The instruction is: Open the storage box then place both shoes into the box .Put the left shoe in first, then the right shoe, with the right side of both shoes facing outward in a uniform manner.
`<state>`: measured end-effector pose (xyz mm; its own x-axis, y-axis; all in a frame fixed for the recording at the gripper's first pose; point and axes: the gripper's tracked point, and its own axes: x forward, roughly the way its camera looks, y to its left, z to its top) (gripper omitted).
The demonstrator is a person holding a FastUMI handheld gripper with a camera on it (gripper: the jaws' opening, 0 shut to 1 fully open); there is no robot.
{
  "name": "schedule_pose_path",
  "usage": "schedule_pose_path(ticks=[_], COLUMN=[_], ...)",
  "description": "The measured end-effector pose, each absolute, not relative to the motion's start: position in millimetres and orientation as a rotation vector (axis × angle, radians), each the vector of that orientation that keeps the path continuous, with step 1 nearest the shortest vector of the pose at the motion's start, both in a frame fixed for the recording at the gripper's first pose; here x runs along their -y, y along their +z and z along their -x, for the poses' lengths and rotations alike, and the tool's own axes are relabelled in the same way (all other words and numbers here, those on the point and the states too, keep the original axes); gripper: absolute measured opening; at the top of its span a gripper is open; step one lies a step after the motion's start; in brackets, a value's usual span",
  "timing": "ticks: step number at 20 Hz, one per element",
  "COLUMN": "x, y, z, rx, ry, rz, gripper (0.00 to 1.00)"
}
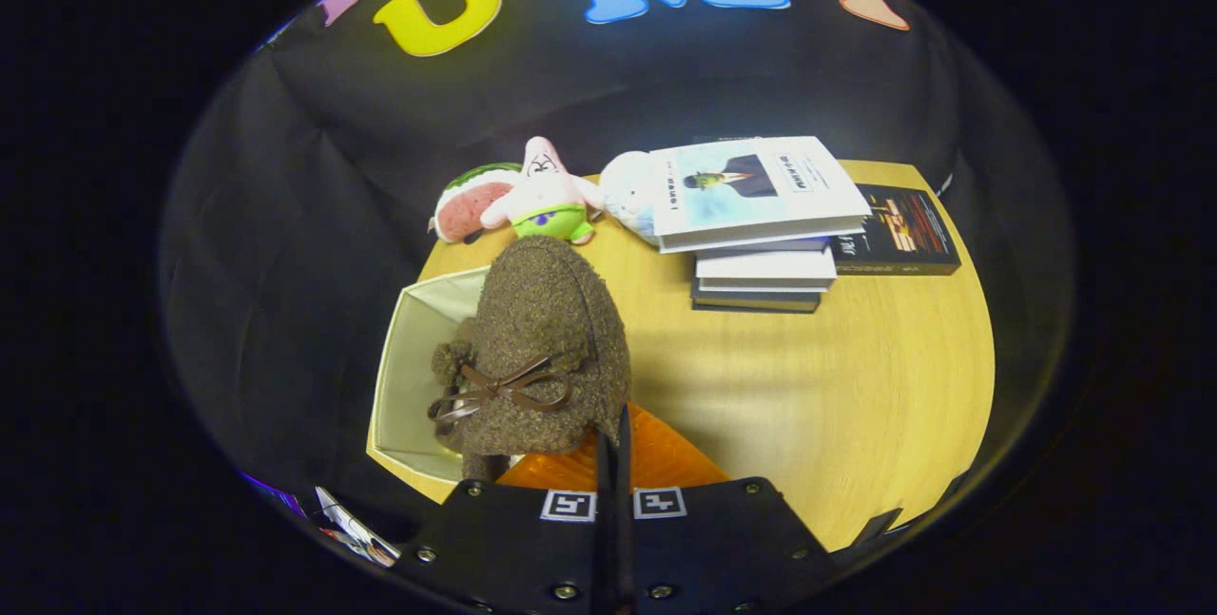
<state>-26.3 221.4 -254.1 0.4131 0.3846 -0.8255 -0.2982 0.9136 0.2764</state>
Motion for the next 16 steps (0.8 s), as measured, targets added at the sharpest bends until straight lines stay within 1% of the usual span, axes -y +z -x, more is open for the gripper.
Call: schedule_pose_path(ticks=[4,7,16], x=[-279.7,-319.2,-375.2], y=[-245.1,-251.7,-326.1], z=[25.0,25.1,22.3], rx=[-1.054,-1.071,-1.166], ry=[0.481,0.499,0.423], rz=[-0.089,-0.073,0.086], gripper=[0.0,0.0,0.0])
